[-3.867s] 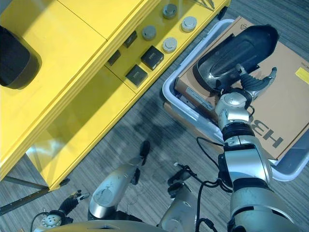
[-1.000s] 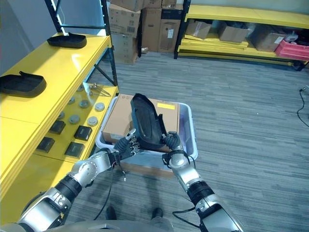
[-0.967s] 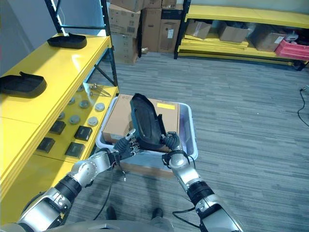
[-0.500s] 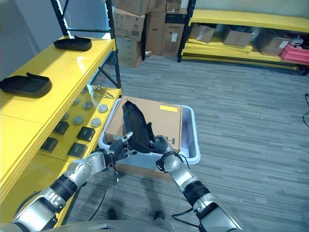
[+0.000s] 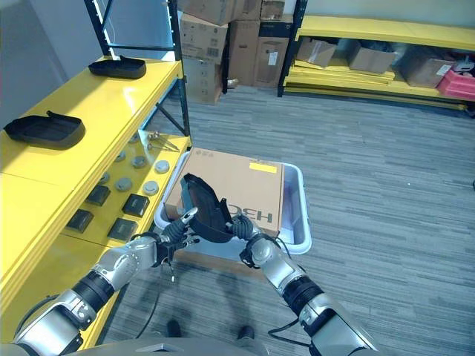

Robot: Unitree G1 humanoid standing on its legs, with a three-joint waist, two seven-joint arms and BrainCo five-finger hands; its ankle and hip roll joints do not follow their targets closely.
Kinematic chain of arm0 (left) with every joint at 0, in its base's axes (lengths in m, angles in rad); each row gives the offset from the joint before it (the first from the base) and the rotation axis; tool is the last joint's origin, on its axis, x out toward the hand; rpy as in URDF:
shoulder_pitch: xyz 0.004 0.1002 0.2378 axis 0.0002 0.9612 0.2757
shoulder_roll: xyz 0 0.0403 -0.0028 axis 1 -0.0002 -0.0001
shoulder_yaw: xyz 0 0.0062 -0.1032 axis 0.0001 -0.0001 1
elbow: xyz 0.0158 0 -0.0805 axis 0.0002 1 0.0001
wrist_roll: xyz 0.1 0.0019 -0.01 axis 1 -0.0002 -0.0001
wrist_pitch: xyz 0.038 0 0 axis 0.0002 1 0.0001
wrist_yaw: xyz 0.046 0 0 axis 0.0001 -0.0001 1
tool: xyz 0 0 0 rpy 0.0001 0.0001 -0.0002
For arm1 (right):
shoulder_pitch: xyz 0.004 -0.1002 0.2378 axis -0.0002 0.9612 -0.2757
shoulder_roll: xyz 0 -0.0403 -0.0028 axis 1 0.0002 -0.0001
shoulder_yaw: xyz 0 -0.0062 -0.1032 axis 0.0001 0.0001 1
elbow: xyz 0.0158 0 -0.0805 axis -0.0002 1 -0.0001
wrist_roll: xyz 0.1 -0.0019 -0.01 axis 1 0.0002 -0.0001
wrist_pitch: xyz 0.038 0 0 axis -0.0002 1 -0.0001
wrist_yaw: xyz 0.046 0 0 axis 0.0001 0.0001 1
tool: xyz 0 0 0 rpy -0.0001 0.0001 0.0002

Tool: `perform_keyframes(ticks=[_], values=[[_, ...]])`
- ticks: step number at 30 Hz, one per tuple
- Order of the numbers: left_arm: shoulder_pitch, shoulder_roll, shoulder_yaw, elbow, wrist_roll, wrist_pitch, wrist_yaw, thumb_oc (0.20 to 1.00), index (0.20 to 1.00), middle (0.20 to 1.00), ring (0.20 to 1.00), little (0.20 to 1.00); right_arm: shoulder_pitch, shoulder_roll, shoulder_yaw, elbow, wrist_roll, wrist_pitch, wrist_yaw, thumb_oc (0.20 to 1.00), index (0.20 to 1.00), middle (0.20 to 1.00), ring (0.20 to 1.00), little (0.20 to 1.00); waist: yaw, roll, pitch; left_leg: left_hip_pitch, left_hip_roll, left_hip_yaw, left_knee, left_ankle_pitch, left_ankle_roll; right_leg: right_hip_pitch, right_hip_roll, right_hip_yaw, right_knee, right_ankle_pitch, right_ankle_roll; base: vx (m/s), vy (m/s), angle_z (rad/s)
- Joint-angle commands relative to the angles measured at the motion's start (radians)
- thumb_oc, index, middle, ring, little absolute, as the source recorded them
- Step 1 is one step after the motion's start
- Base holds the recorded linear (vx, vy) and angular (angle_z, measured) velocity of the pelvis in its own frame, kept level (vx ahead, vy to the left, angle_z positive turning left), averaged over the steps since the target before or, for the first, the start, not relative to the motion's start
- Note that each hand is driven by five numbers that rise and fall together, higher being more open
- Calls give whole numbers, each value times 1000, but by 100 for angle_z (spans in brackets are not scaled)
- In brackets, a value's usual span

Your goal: Move parts from the plastic box to the shelf.

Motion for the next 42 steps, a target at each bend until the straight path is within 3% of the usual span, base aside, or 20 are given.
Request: perform_keyframes(ticks=[1,2,3,19,28,29,30,31,38,42], values=[[-75,-34,-13,55,132,-65,-40,1000,1000,1000,1000,1000,-90,27,22,-63,-60,-58,-5,200,200,200,200,200,26,-31,-30,-47,39,-68,2,-14,-25,50,-88,-33,8,-36,108,0,0,0],[-77,-26,-15,51,193,-77,-49,558,558,558,558,558,-90,24,21,-62,-58,-57,-6,200,200,200,200,200,26,-31,-30,-46,40,-67,1,-13,-27,51,-88,-34,8,-37,108,0,0,0],[-81,-20,-22,50,222,-102,-49,200,200,200,200,200,-90,22,20,-64,-55,-54,-7,200,200,200,200,200,26,-31,-31,-46,40,-68,2,-13,-28,52,-88,-33,9,-38,108,0,0,0],[-84,-40,-51,30,162,-117,-33,200,200,200,200,200,-92,31,-2,-43,-27,-48,-22,200,200,200,200,200,14,-30,-28,-23,39,-70,-7,-11,-29,65,-86,-30,7,-37,107,0,0,0],[-94,-36,-65,-1,255,-209,-25,200,200,200,200,200,-76,56,-24,-21,81,-56,-74,200,200,200,200,200,10,-28,-27,-18,39,-70,-12,-9,-31,66,-86,-28,6,-36,109,0,0,0],[-92,-35,-63,-10,256,-230,-3,200,200,200,200,200,-67,66,-38,-16,115,-55,-95,304,304,304,304,304,8,-28,-27,-15,40,-69,-12,-10,-31,67,-86,-28,7,-37,109,0,0,0],[-90,-35,-58,-16,256,-242,16,200,200,200,200,200,-62,72,-48,-14,125,-49,-106,912,912,912,912,912,7,-28,-27,-16,40,-69,-11,-10,-31,66,-86,-28,8,-37,108,0,0,0],[-89,-35,-54,-19,256,-249,24,200,200,200,200,200,-58,75,-53,-15,125,-47,-109,1000,1000,1000,1000,1000,7,-28,-26,-16,40,-68,-11,-10,-30,67,-86,-27,8,-38,108,0,0,0],[-68,-12,29,-79,242,-307,84,200,200,200,200,200,-25,80,-136,4,233,-59,-208,1000,1000,1000,1000,1000,12,-23,-20,-6,40,-70,-11,-10,-31,81,-86,-30,3,-36,101,4,3,0],[-55,-5,58,-92,248,-306,95,200,200,200,200,200,-12,75,-165,17,258,-57,-213,1000,1000,1000,1000,1000,13,-24,-26,-8,39,-71,-12,-10,-29,78,-86,-31,1,-35,98,0,0,0]])
